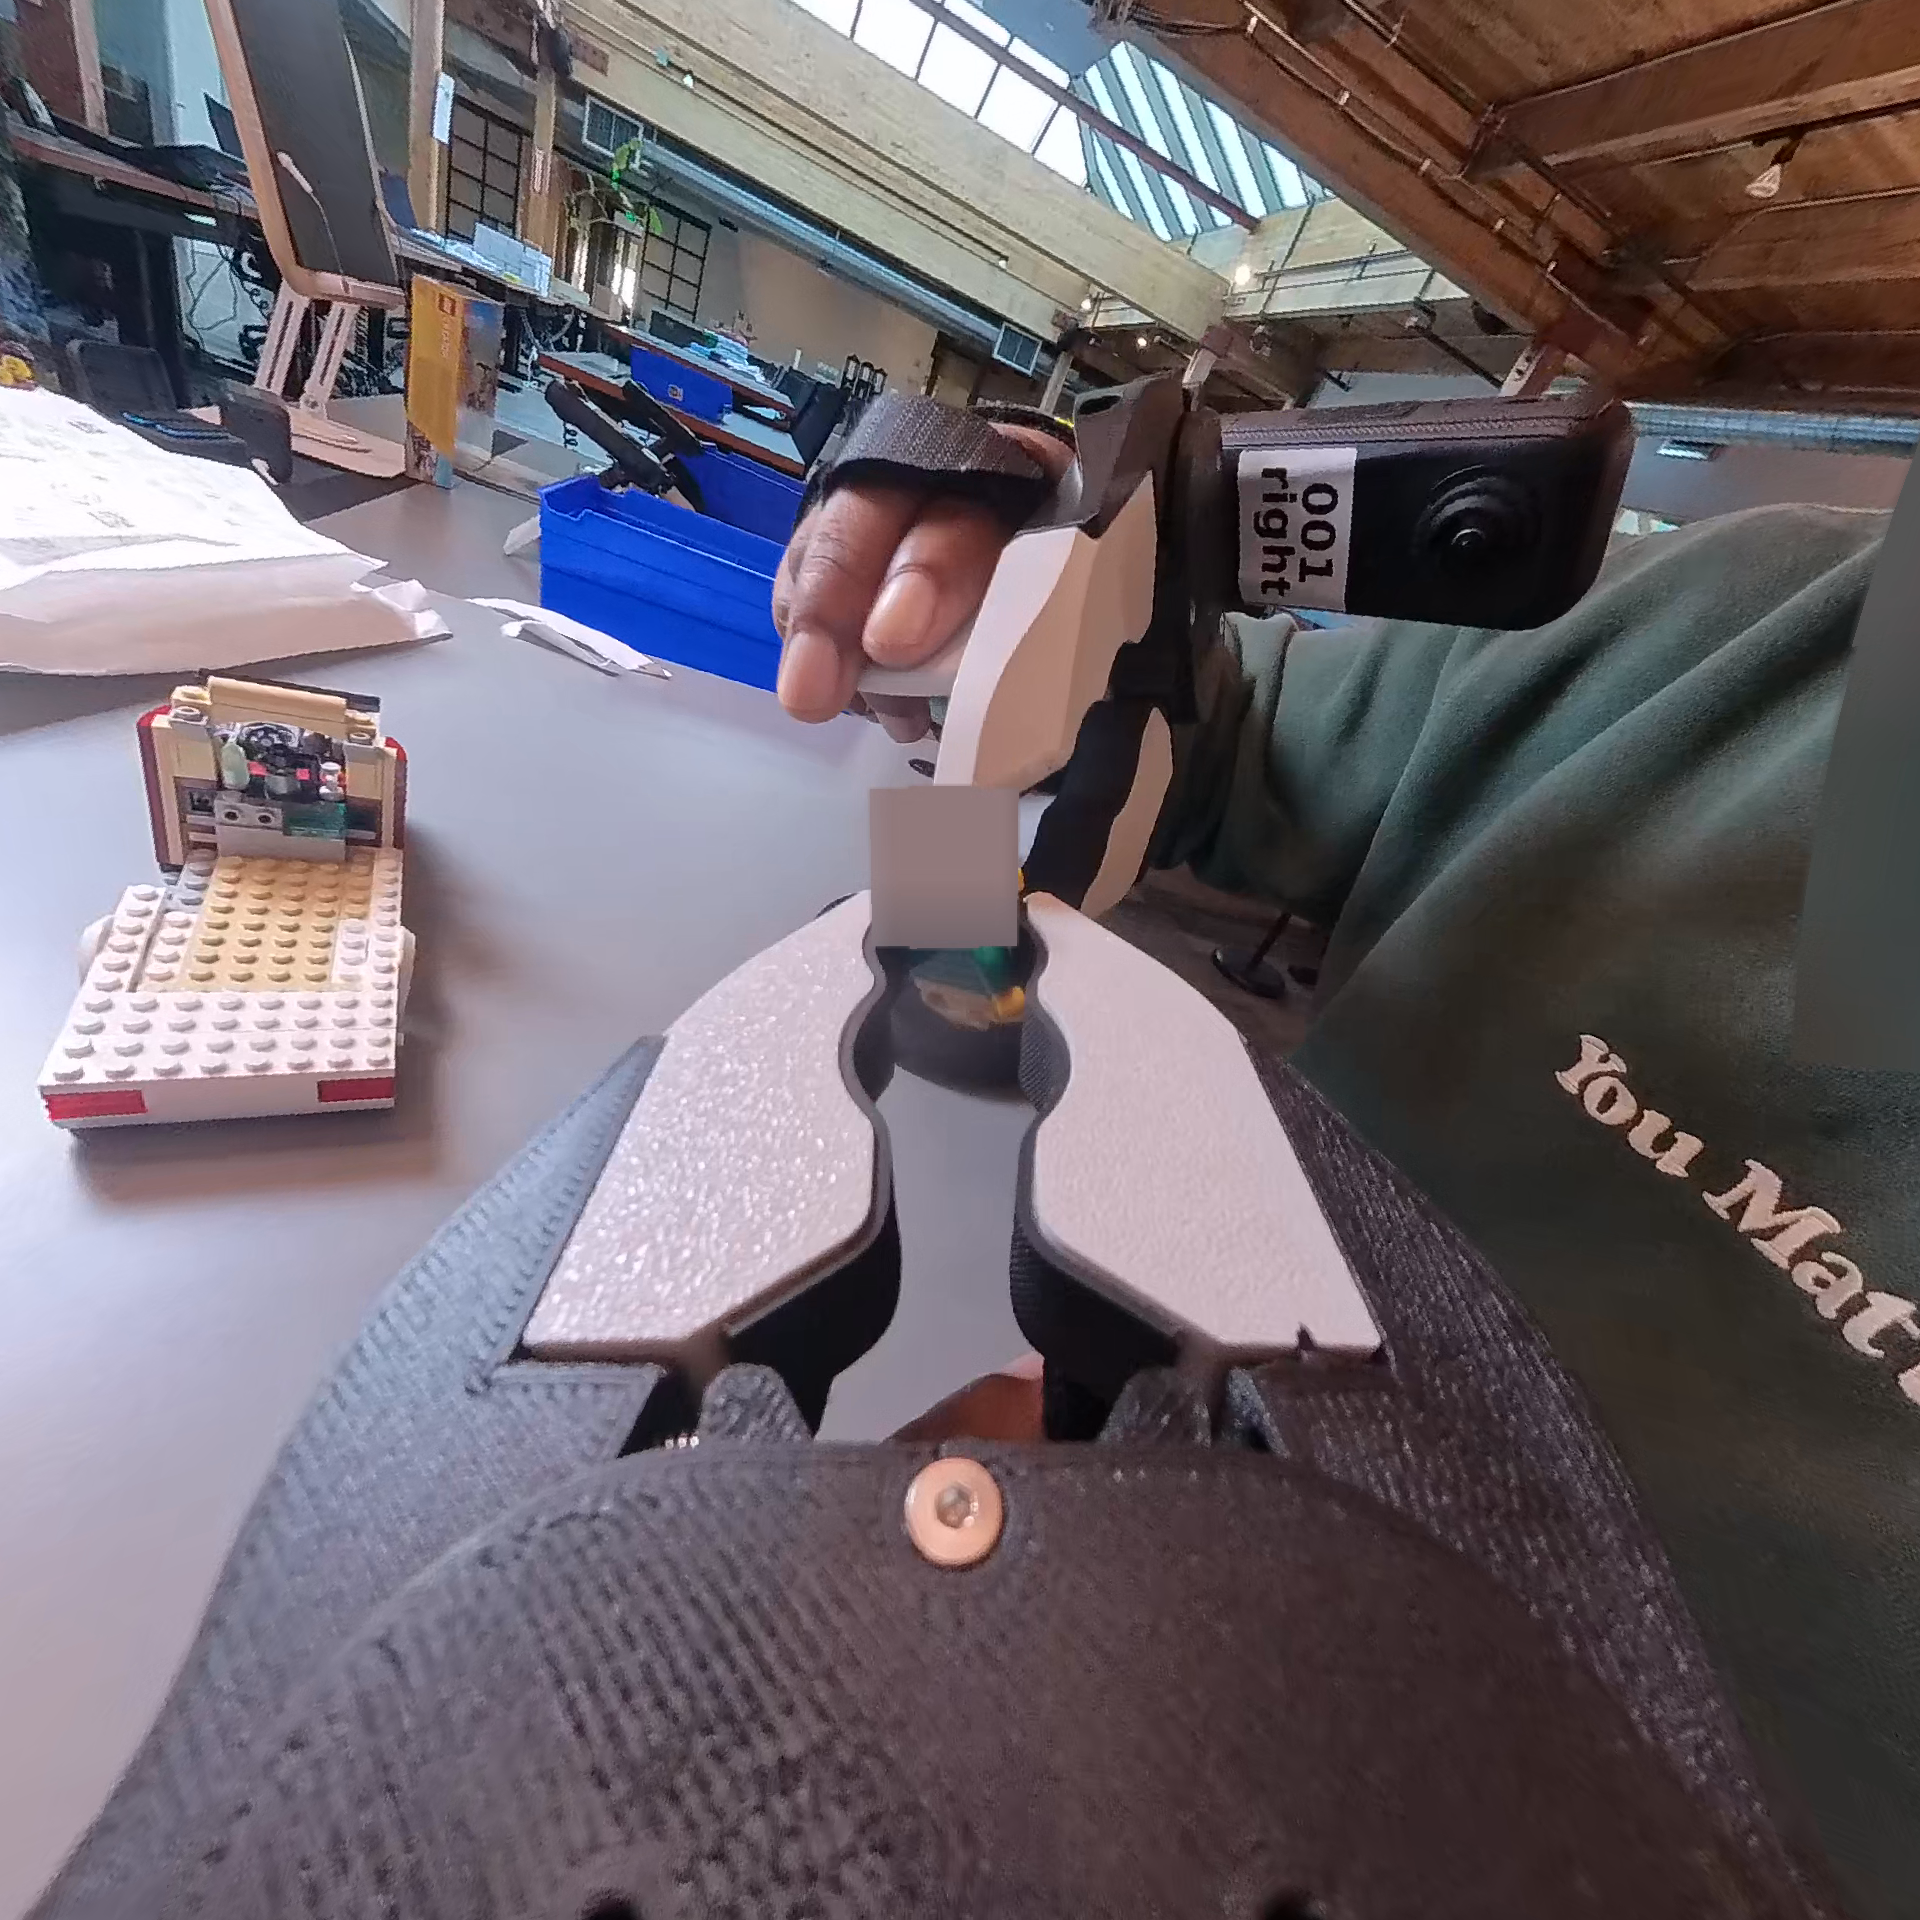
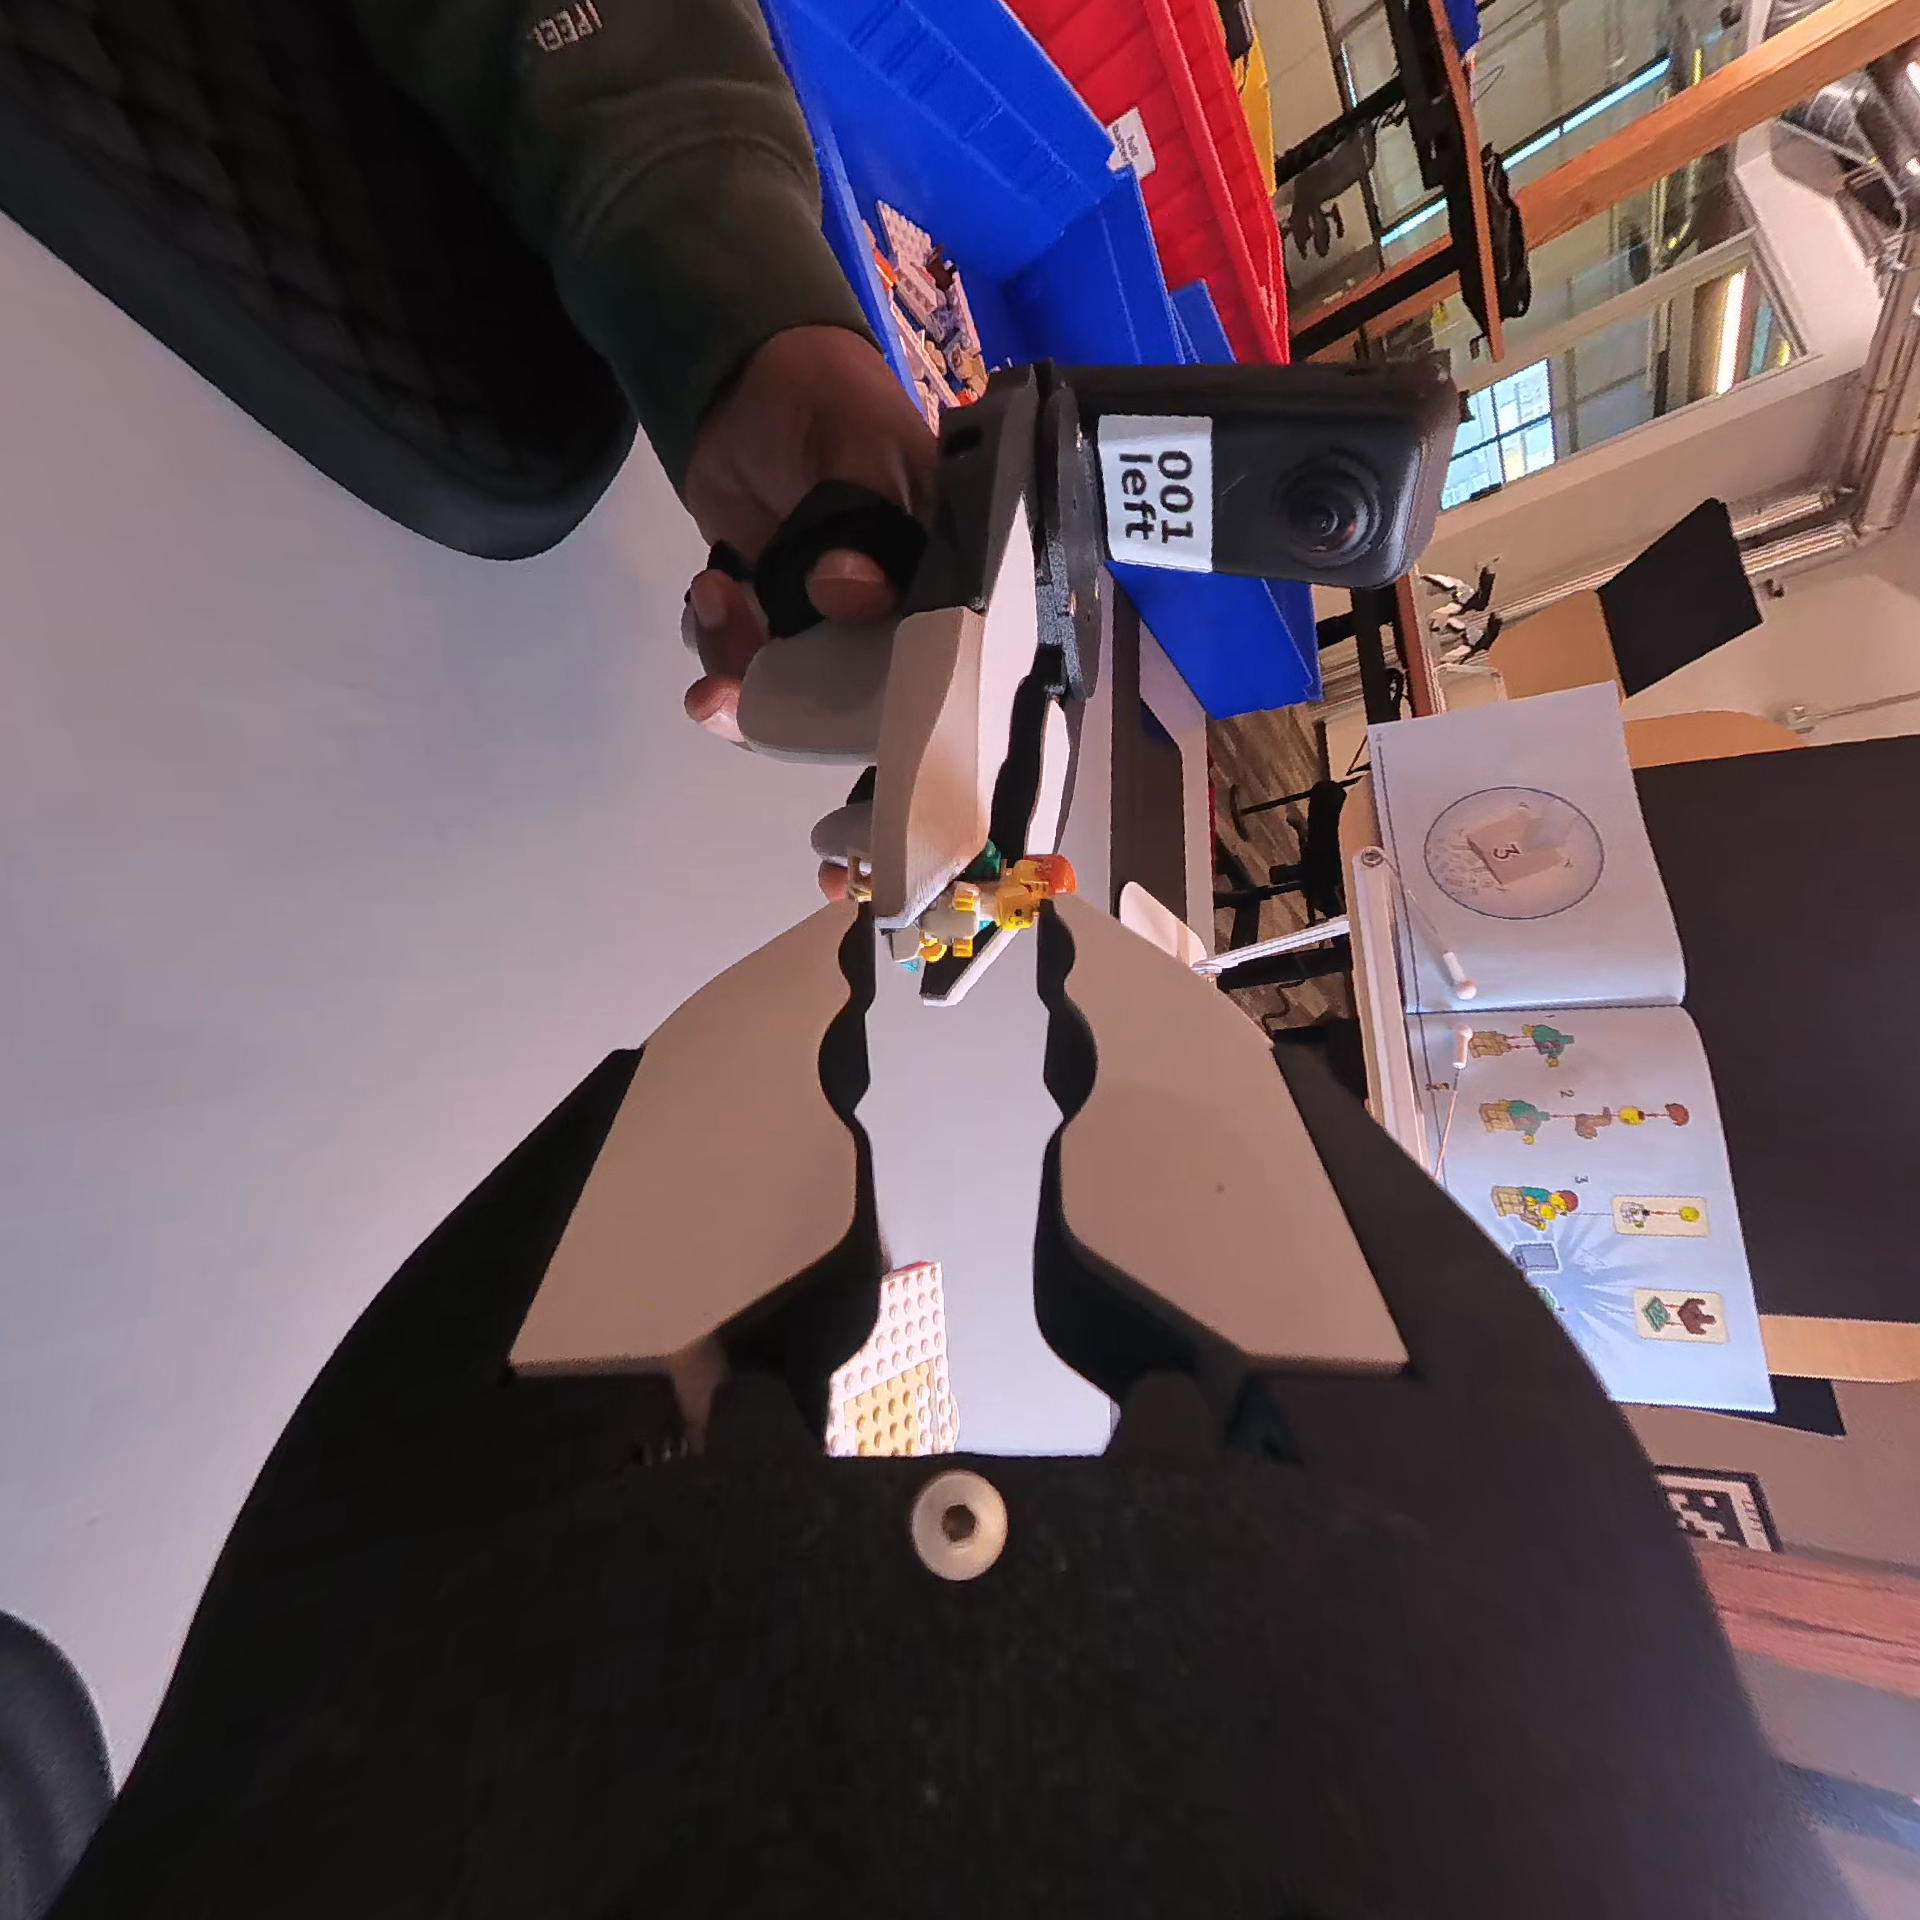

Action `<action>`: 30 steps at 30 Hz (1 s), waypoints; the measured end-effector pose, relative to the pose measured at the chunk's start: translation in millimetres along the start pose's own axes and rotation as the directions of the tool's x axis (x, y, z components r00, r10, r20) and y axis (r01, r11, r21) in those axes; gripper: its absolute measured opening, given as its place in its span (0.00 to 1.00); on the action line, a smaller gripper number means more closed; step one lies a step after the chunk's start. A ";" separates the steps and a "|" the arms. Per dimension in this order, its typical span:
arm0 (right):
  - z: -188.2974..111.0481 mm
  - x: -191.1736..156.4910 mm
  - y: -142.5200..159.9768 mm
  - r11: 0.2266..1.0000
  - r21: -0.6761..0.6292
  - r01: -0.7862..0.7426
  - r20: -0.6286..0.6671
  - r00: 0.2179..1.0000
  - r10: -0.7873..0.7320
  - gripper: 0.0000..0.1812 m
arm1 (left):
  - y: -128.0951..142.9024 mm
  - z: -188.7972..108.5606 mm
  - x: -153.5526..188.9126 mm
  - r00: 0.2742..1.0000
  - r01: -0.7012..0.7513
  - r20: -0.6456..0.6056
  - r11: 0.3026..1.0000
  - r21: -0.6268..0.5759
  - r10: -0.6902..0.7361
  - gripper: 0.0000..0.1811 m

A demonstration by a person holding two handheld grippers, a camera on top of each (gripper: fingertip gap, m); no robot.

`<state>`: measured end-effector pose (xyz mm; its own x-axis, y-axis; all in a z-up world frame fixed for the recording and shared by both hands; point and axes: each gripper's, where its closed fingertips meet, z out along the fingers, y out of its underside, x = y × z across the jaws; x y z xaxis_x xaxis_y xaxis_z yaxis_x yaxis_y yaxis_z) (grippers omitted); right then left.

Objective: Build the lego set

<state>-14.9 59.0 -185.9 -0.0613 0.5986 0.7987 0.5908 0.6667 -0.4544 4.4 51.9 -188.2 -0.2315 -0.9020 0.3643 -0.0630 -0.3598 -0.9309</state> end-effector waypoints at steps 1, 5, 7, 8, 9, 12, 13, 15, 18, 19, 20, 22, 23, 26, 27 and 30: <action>0.2 -0.1 0.3 1.000 -0.001 -0.002 -0.002 1.000 0.002 0.17 | 0.1 0.0 -0.4 1.000 0.000 0.002 1.000 -0.001 0.000 0.11; 0.3 -0.9 0.6 1.000 0.002 -0.011 -0.002 1.000 0.011 0.16 | 0.7 0.5 -0.5 1.000 0.008 0.001 1.000 -0.004 -0.008 0.11; 0.4 -1.4 0.8 1.000 0.003 -0.018 -0.003 1.000 0.018 0.16 | 1.1 0.5 -0.5 1.000 0.017 -0.002 1.000 -0.005 -0.017 0.11; 0.4 -1.5 0.9 1.000 0.003 -0.024 -0.004 1.000 0.024 0.16 | 1.0 0.6 -0.5 1.000 0.022 -0.003 1.000 -0.003 -0.022 0.11; 0.2 -1.4 0.5 0.999 0.006 -0.032 -0.005 0.999 0.032 0.16 | 0.7 0.6 0.0 1.000 0.029 -0.007 1.000 -0.002 -0.029 0.11; -0.4 -1.3 0.6 0.999 0.006 -0.046 -0.015 0.999 0.046 0.15 | 0.3 1.1 0.2 0.999 0.048 -0.013 0.999 0.004 -0.048 0.11; -0.5 -1.2 0.5 0.999 0.006 -0.049 -0.021 0.999 0.049 0.15 | 0.2 1.0 0.4 0.998 0.056 -0.017 0.998 0.008 -0.056 0.11; -0.9 0.0 -0.3 0.998 0.011 -0.064 -0.033 0.997 0.065 0.14 | -1.5 0.7 1.2 0.997 0.074 -0.028 0.997 0.023 -0.073 0.11; -2.1 2.1 -2.7 0.996 0.027 -0.085 -0.050 0.995 0.086 0.14 | -4.0 0.4 3.6 0.994 0.096 -0.050 0.994 0.042 -0.094 0.11; -2.1 2.5 -3.2 0.995 0.031 -0.094 -0.054 0.994 0.096 0.14 | -4.6 0.0 4.0 0.993 0.103 -0.055 0.993 0.049 -0.101 0.11; -2.2 2.6 -3.6 0.994 0.035 -0.108 -0.054 0.993 0.109 0.13 | -5.0 -0.2 4.3 0.992 0.111 -0.062 0.992 0.055 -0.107 0.11; -2.3 3.5 -5.0 0.990 0.048 -0.129 -0.057 0.990 0.132 0.12 | -6.6 -0.7 5.4 0.990 0.121 -0.076 0.990 0.072 -0.116 0.11; -2.1 3.5 -5.2 0.990 0.049 -0.135 -0.057 0.989 0.138 0.12 | -6.5 -0.9 5.6 0.990 0.122 -0.078 0.990 0.072 -0.116 0.11; -2.4 5.3 -6.6 0.981 0.072 -0.178 -0.058 0.982 0.182 0.12 | -8.9 -1.6 6.6 0.989 0.128 -0.086 0.988 0.088 -0.120 0.11; -2.7 6.4 -7.4 0.979 0.081 -0.187 -0.062 0.979 0.192 0.12 | -10.1 -1.8 7.3 0.987 0.136 -0.095 0.986 0.098 -0.127 0.11; -2.6 9.9 -9.9 0.973 0.104 -0.207 -0.072 0.974 0.215 0.12 | -13.7 -3.4 9.0 0.979 0.176 -0.127 0.976 0.128 -0.159 0.11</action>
<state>-19.3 57.2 -172.4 0.1256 0.6946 0.7084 0.5042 0.5703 -0.6485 -0.1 49.5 -172.2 -0.3401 -0.7954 0.5017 0.0222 -0.5401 -0.8413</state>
